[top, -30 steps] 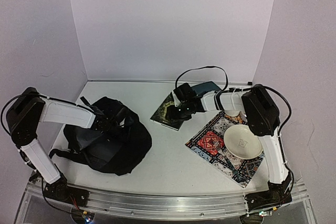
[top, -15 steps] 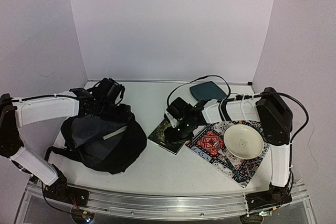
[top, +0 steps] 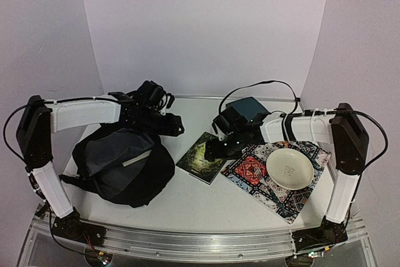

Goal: Pack the student bag
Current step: Pick up the book at the center of the board.

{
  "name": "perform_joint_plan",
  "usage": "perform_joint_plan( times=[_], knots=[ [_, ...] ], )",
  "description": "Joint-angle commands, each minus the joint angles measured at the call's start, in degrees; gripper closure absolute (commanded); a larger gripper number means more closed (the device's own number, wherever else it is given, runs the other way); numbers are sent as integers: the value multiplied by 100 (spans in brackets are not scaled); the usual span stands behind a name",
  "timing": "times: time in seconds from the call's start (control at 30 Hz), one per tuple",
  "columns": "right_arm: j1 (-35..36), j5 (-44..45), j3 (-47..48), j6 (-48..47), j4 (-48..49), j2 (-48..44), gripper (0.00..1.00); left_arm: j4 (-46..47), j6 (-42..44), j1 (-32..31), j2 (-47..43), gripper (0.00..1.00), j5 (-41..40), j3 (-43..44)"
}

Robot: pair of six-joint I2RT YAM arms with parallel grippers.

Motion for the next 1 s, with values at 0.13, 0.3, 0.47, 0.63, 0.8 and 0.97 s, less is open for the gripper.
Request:
perform_joint_plan(
  times=[0.13, 0.3, 0.47, 0.63, 0.8, 0.97],
  knots=[
    [-93, 237, -433, 881, 606, 130, 25, 303, 112, -84, 1301, 18, 751, 946],
    [-111, 365, -366, 983, 804, 445, 26, 309, 85, -85, 1950, 18, 785, 1276],
    [-120, 546, -354, 1109, 804, 596, 26, 314, 20, -86, 2340, 17, 719, 1450],
    [-127, 591, -407, 1087, 801, 632, 26, 315, -63, -90, 2546, 17, 879, 1466],
    [-167, 398, -280, 957, 801, 877, 27, 347, -250, -127, 2551, 17, 1260, 1266],
    [-220, 280, -144, 807, 807, 1137, 29, 597, -625, -139, 2359, 19, 1863, 861]
  ],
)
